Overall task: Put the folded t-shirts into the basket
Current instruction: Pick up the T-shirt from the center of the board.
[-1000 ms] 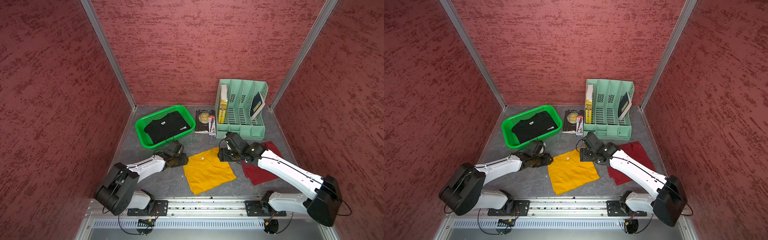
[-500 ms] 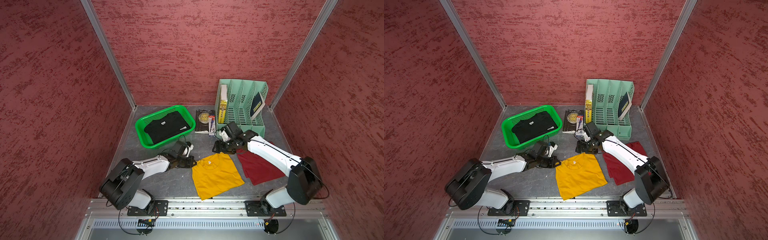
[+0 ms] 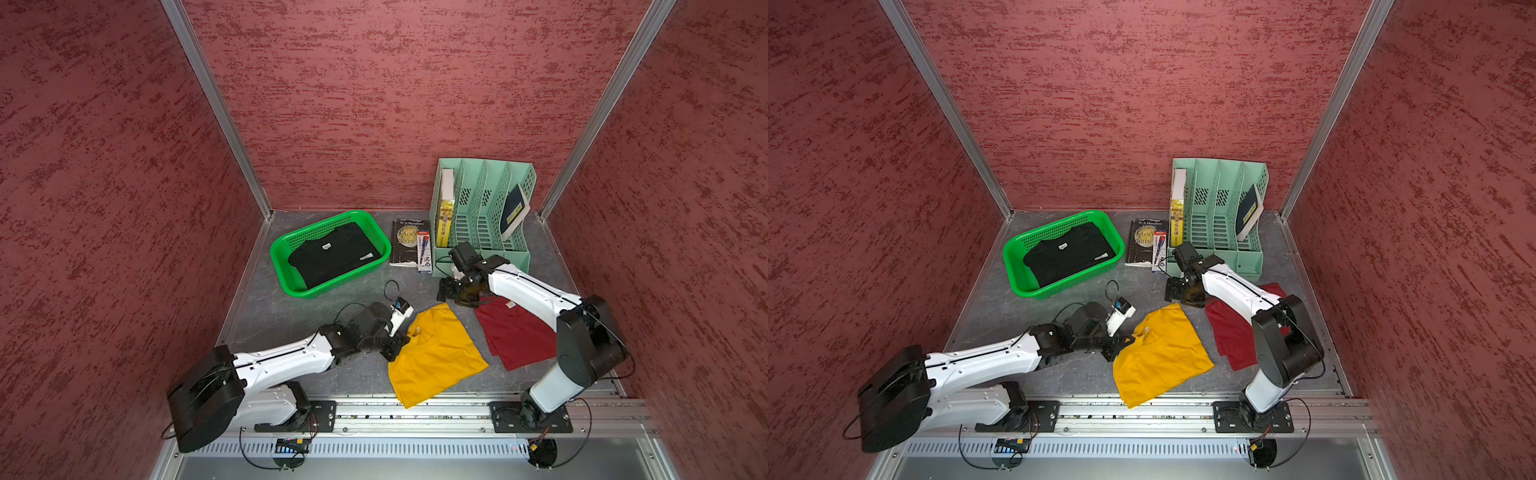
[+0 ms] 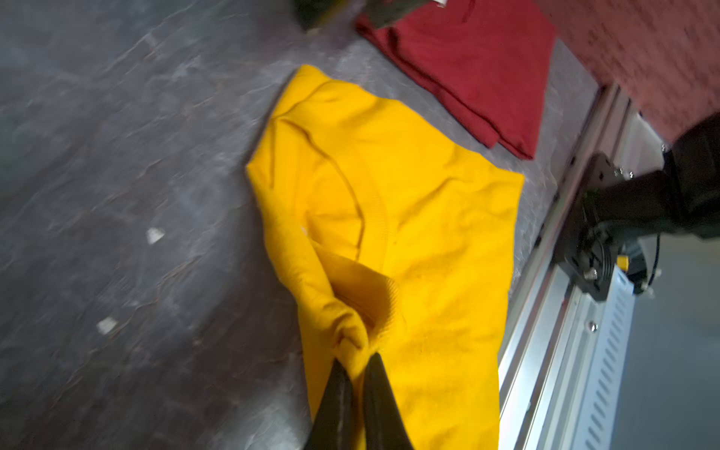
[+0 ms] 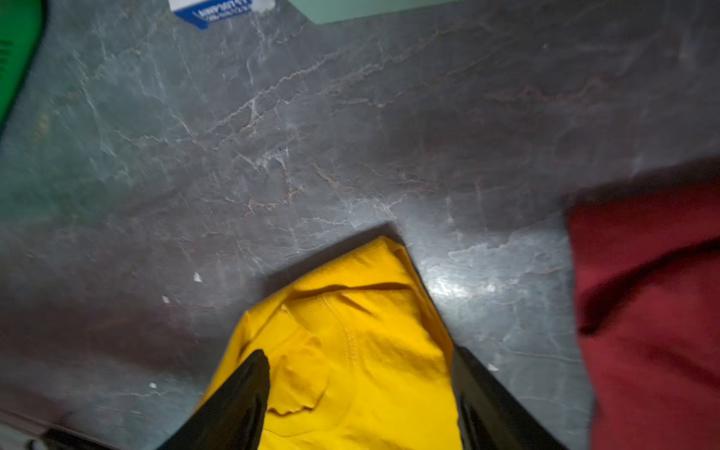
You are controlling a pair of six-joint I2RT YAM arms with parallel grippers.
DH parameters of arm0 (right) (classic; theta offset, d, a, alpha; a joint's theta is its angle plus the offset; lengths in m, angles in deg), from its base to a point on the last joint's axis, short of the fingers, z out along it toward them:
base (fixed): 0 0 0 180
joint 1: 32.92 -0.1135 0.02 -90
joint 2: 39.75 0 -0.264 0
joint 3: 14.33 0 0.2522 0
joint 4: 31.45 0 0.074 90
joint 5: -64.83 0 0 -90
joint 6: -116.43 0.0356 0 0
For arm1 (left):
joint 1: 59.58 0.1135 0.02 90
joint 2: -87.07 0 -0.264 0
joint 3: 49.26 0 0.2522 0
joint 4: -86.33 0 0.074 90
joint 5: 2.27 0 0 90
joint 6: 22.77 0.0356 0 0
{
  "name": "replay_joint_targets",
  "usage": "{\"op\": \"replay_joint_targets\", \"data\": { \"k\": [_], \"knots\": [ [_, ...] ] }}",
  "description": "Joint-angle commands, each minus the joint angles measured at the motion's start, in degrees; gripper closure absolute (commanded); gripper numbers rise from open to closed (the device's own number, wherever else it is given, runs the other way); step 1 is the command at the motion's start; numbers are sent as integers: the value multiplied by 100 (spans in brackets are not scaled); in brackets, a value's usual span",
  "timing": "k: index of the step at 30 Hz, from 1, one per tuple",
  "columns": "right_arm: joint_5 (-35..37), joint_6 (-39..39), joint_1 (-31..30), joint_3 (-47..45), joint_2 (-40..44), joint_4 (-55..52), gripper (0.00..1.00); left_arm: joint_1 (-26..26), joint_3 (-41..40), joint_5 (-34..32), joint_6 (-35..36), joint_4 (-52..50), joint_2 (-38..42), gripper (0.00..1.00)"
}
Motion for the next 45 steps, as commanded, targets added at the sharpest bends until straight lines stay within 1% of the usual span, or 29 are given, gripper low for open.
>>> {"op": "replay_joint_targets", "data": {
  "k": [1,2,5,8,10,12,14,16,19,23,27,29,30,32,34,35,37,38,42,43,45],
  "knots": [
    [-593,1498,-5,-233,301,552,23,-637,-31,-924,1013,319,172,100],
    [-588,1513,-13,-116,257,346,22,-787,-67,-1053,1179,425,193,100],
    [-208,1593,-102,264,4,-272,21,-1121,-278,-1162,1624,839,305,100],
    [-304,1648,-300,273,-150,-199,22,-1441,-524,-1310,2010,1216,436,100],
    [-166,1589,-487,453,-290,-359,22,-1569,-635,-1440,2174,1332,537,100],
    [-59,1529,-623,650,-443,-521,21,-1622,-686,-1488,2264,1343,652,100],
    [-113,1508,-716,797,-658,-630,21,-1639,-726,-1447,2347,1310,790,100],
    [-97,1535,-830,919,-898,-801,22,-1674,-825,-1335,2421,1377,983,100],
    [-15,1540,-974,1065,-1158,-974,22,-1715,-1031,-1375,2512,1548,1266,100],
    [327,1566,-1008,1200,-1390,-1097,22,-1736,-1191,-1381,2576,1626,1535,100],
    [653,1510,-1006,1326,-1605,-1164,25,-1753,-1199,-1382,2599,1570,1555,100],
    [722,1503,-992,1420,-1746,-1185,31,-1767,-1191,-1374,2614,1564,1557,100],
    [728,1484,-991,1475,-1814,-1190,37,-1768,-1186,-1375,2618,1557,1561,100],
    [670,1464,-980,1559,-1890,-1145,52,-1774,-1198,-1397,2619,1508,1605,100],
    [652,1458,-980,1602,-1849,-1096,75,-1774,-1199,-1428,2603,1428,1685,100],
    [652,1447,-980,1635,-1819,-1105,84,-1774,-1199,-1463,2589,1392,1730,100],
    [608,1433,-982,1707,-1720,-1129,98,-1774,-1199,-1592,2567,1318,1837,100],
    [553,1407,-981,1723,-1645,-1106,100,-1767,-1199,-1726,2552,1276,1902,100],
    [448,1530,-1024,1645,-1115,-948,100,-1611,-1183,-2648,2246,982,2190,100],
    [438,1605,-1045,1586,-951,-857,100,-1512,-1182,-2748,2122,885,2318,100],
    [429,1822,-1092,1478,-585,-632,100,-1247,-1198,-2713,1906,713,2636,100]
  ]
}}
